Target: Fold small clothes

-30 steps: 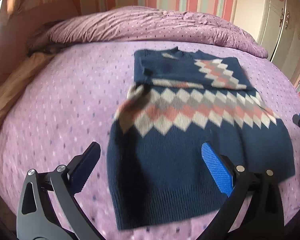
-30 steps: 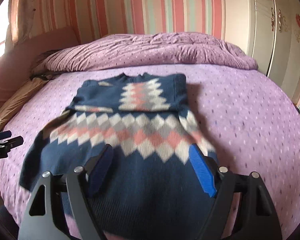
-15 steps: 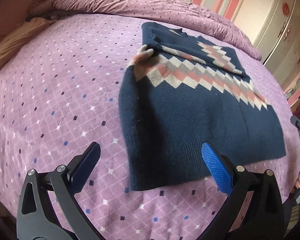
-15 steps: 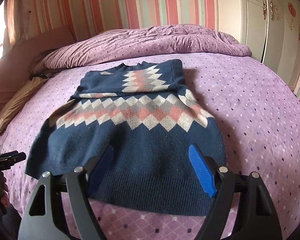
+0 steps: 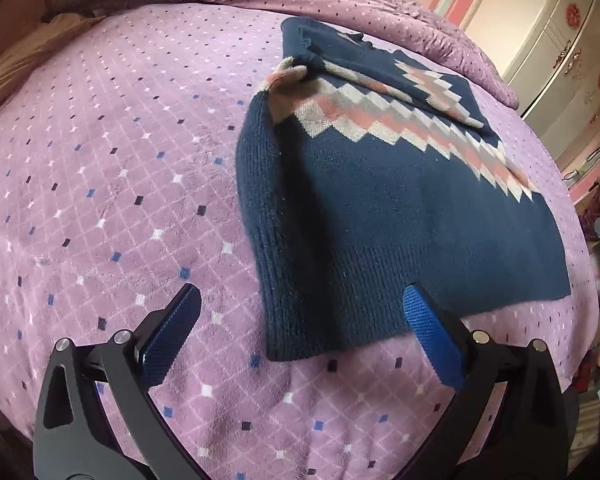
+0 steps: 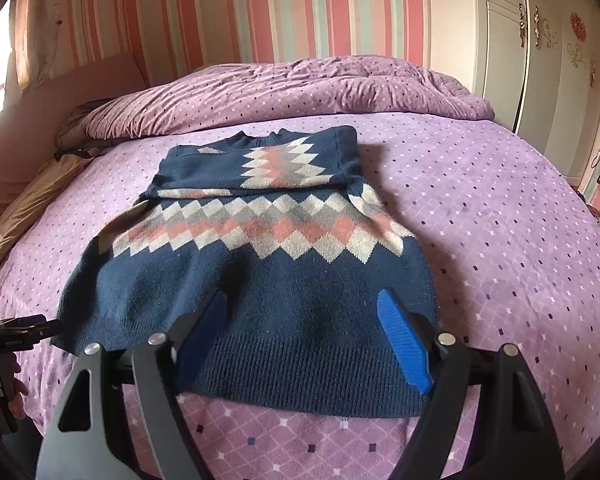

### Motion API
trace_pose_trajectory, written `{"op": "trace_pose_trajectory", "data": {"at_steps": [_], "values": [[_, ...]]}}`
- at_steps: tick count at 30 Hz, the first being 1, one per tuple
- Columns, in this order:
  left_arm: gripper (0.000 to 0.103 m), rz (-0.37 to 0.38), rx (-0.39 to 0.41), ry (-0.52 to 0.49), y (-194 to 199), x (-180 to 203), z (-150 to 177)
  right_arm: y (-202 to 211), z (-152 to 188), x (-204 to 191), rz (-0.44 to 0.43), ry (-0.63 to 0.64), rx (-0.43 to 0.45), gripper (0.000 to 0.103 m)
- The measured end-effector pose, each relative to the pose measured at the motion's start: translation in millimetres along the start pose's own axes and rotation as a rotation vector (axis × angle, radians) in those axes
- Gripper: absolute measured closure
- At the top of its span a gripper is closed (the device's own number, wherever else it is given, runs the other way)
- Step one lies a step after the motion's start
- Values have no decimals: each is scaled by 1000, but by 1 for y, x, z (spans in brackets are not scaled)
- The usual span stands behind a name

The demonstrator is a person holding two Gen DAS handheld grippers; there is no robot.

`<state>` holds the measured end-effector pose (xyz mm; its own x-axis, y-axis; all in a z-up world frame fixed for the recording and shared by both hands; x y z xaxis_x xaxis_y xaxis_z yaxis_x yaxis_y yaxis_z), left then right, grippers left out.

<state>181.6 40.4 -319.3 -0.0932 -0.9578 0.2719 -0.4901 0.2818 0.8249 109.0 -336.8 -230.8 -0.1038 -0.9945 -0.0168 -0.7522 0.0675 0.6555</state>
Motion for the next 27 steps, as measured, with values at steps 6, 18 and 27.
{"op": "trace_pose_trajectory", "data": {"at_steps": [6,18,27], "values": [[3,78,-14,90,1,-7,-3,10,-4,-5,11,29,21,24],[70,70,-100,117,-32,6,1,11,4,12,19,-3,2,24],[43,-23,-97,92,-34,1,2,9,9,21,41,-7,-6,24]]}}
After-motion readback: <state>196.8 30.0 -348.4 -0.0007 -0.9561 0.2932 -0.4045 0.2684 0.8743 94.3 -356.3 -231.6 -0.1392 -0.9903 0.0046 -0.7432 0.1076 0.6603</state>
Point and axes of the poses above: each gripper's, at about its wrist camera, not at the fingertips, and y roughly against the way its jaws point, x to its right, z to its underside, the point moved 2 cm from there along -y, roughly the way its jaws point, and after that the axes turned 5 degrees about y, right-handed, at the moved point
